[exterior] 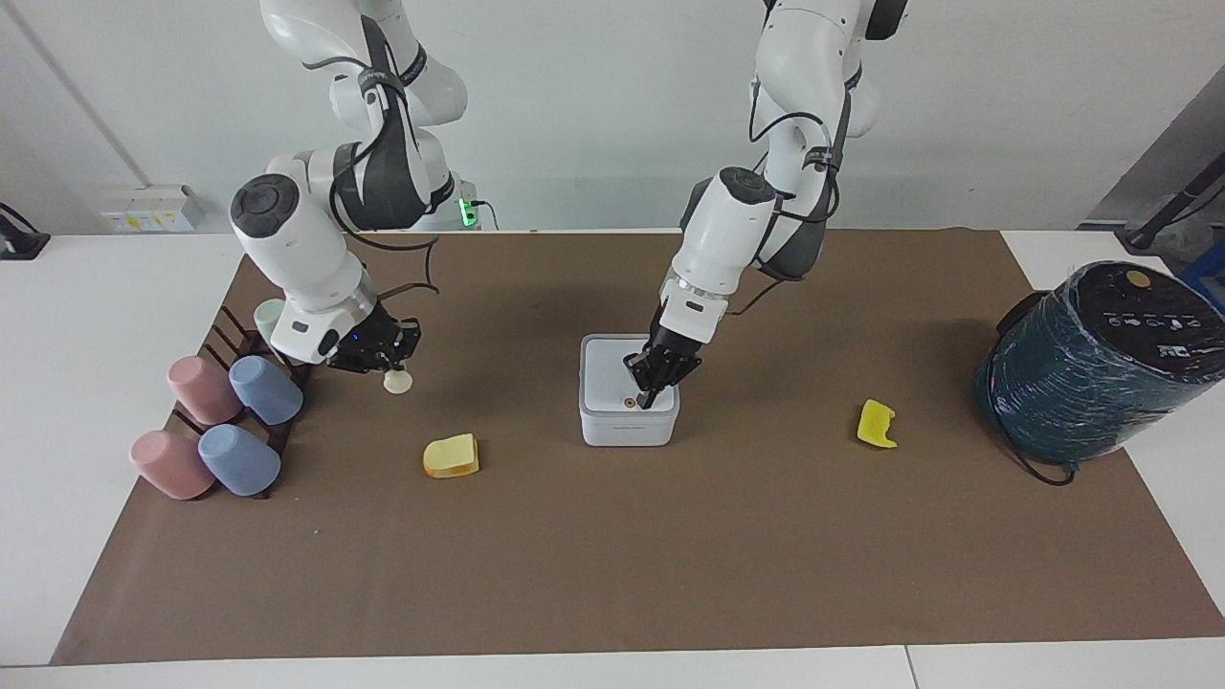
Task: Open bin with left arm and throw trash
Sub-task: 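Grasp the cream piece with the right gripper while the left gripper withdraws, then drop the cream piece into the bin while the left gripper reaches the sponge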
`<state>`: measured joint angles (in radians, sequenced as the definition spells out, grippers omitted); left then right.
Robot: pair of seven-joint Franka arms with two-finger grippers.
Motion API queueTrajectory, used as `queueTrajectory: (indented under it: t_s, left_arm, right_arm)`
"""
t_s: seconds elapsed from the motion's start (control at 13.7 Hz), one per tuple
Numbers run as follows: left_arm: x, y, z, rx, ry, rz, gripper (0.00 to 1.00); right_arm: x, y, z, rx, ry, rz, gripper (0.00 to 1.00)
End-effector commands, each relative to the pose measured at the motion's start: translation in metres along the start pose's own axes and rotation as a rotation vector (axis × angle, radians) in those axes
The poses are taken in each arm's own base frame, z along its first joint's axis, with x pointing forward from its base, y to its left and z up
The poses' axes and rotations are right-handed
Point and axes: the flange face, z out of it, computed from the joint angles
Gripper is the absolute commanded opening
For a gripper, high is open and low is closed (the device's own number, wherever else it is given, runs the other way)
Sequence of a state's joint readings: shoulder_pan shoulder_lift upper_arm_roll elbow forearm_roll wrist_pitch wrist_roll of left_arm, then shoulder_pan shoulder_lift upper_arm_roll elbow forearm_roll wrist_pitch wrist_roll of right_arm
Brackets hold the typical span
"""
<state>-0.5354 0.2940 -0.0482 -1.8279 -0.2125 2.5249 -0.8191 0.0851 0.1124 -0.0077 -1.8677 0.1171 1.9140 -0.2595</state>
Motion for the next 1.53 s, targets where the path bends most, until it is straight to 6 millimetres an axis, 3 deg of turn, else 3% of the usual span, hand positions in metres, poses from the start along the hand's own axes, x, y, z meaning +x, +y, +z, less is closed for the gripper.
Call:
queueTrajectory:
  t_s: [0.0,0.15,0.22,0.37,0.44,0.66,0.73,1.02,1.1,1.17,1.24,1.31,1.39,1.46]
  left_arm:
    - [0.047,0.009,-0.038,0.048,-0.058,-0.042,0.00]
    - [0.072,-0.002,-0.059,0.090,-0.076,-0.064,0.00]
    - [0.073,-0.005,-0.062,0.104,-0.082,-0.060,0.00]
    - [0.084,-0.022,-0.065,0.163,-0.075,-0.056,0.00]
    - [0.087,-0.029,-0.064,0.186,-0.065,-0.043,0.00]
    - [0.107,-0.064,-0.066,0.238,-0.073,0.005,0.04]
    - [0.114,-0.078,-0.069,0.253,-0.080,0.036,0.11]
    - [0.149,-0.168,-0.073,0.314,-0.107,0.225,0.64]
    - [0.159,-0.189,-0.076,0.325,-0.103,0.256,0.70]
    - [0.168,-0.208,-0.078,0.337,-0.089,0.269,0.75]
    - [0.175,-0.227,-0.077,0.350,-0.076,0.284,0.79]
    - [0.178,-0.242,-0.073,0.360,-0.070,0.303,0.82]
    - [0.180,-0.260,-0.068,0.368,-0.065,0.314,0.84]
    - [0.178,-0.272,-0.061,0.371,-0.059,0.320,0.85]
  right_arm:
    - [-0.011,-0.021,-0.046,0.107,0.004,0.107,0.00]
    - [-0.013,-0.030,-0.052,0.167,-0.012,0.241,0.00]
    - [-0.009,-0.044,-0.052,0.203,-0.001,0.283,0.00]
    - [0.004,-0.084,-0.048,0.233,0.041,0.378,0.00]
    - [0.014,-0.114,-0.041,0.256,0.058,0.411,0.00]
    - [0.043,-0.169,-0.012,0.350,0.123,0.501,0.00]
    - [0.050,-0.179,-0.004,0.394,0.147,0.521,0.00]
    - [0.066,-0.229,0.036,0.455,0.183,0.551,0.00]
    - [0.065,-0.241,0.045,0.454,0.172,0.567,0.00]
    - [0.062,-0.247,0.056,0.447,0.158,0.582,0.06]
    - [0.058,-0.246,0.063,0.440,0.147,0.588,0.35]
    - [0.056,-0.246,0.065,0.437,0.135,0.587,0.77]
    - [0.058,-0.245,0.063,0.438,0.139,0.589,1.00]
    - [0.058,-0.245,0.061,0.438,0.148,0.582,1.00]
